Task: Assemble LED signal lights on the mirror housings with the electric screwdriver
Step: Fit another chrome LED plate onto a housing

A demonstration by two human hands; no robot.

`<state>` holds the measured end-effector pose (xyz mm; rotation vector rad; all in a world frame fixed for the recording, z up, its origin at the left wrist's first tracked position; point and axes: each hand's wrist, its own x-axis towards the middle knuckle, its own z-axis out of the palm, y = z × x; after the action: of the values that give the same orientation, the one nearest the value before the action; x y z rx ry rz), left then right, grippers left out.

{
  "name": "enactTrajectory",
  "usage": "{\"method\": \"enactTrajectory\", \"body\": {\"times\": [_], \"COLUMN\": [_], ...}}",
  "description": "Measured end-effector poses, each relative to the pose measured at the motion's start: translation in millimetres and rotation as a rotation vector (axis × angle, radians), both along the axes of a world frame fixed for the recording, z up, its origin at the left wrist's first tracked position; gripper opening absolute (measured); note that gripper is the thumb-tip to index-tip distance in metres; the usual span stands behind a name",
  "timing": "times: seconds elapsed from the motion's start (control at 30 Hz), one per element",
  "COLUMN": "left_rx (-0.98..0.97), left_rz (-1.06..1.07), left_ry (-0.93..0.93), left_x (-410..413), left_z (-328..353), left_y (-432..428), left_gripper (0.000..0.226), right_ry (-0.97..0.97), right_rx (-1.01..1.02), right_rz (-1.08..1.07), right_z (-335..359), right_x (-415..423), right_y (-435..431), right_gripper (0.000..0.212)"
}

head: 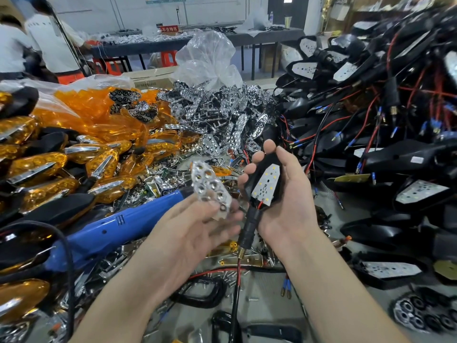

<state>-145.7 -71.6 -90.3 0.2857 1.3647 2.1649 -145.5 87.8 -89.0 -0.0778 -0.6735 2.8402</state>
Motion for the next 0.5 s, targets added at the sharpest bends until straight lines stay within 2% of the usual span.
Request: {"method": "enactTrajectory", "body": {"times": [0.1,0.2,0.27,0.33,0.4,0.43,0.5], "left_rx": [-0.011,-0.053,-0.054,-0.149,-0.306,-0.379,-0.529], "left_rz": [-0.08,0.041,0.146,0.238,0.286,0.272,0.209], "left_ry": [0.046,0.149,0.215,0.271,0.302,0.314,0.336], "left_x": [6,3,0,-2,-2,1,10], "left_z": [3,8,14,19,18,19,19], "left_y": [0,-2,-3,-4,-7,-8,-8], "left_gripper": [0.012,0.027,0.02,0.013,0.035,0.04,0.032], "right_ry": [0.005,0.015,0.007,-0.014,-0.019,-0.012,0.001], "right_rx": [-0.023,-0.089,-0.1,-0.077,-0.076,-0.083,-0.096], "right_rz": [-0.026,-0.09,-0.129,-0.165,-0.175,-0.172,-0.164], "right_z": [2,5,6,5,4,3,3], "right_x": [0,-1,-2,-2,-1,-2,-2], "right_y": [3,11,16,17,17,16,17], "right_gripper": [0.028,0.03,0.027,0.017,0.006,0.014,0.024]}}
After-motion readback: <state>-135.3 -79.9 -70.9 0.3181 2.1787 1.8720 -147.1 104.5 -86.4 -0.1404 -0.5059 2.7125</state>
